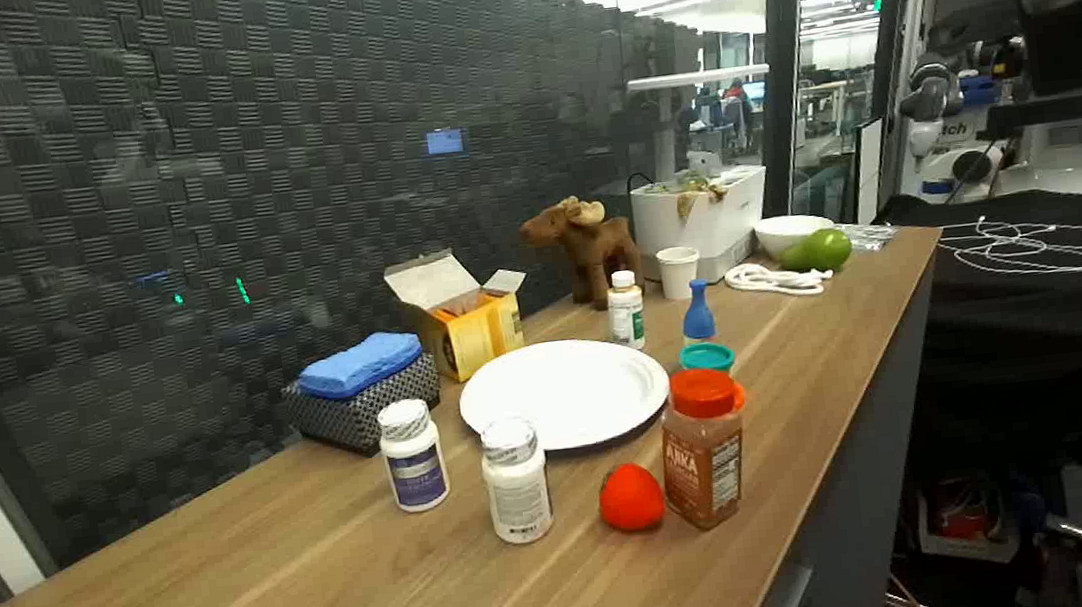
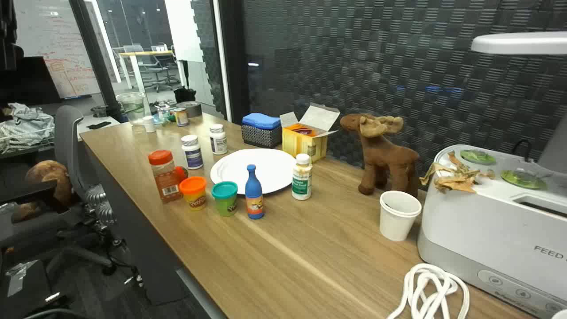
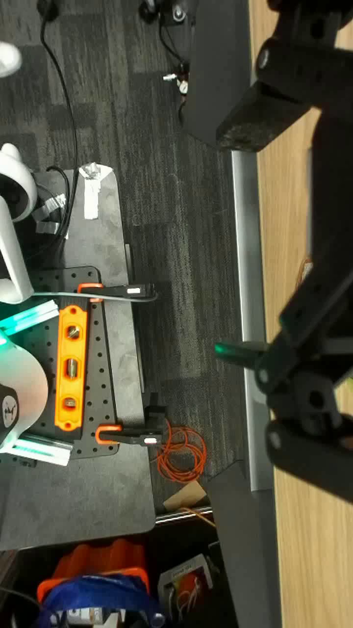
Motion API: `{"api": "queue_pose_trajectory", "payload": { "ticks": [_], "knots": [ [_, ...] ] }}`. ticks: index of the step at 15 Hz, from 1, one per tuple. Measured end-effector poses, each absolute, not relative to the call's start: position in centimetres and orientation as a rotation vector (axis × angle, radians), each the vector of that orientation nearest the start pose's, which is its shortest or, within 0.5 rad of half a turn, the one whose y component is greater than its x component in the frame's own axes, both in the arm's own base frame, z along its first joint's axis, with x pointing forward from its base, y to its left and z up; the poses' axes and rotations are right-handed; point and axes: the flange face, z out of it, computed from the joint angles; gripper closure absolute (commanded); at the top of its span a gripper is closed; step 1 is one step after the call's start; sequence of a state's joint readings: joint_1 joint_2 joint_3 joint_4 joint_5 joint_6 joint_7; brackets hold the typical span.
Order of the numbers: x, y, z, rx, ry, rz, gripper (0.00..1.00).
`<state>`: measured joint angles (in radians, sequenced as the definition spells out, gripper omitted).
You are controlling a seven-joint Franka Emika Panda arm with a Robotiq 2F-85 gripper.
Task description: Pick up the bottles and small containers and put them on the white plate.
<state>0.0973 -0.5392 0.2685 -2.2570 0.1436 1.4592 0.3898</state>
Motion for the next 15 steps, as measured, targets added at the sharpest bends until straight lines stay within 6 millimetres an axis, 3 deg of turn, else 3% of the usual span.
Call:
{"api": "queue_pose_trajectory", "payload": {
  "ticks": [15],
  "knots": [
    [32.77, 16.03, 54.46, -3.198, 0.131, 0.388, 0.00]
  ]
}}
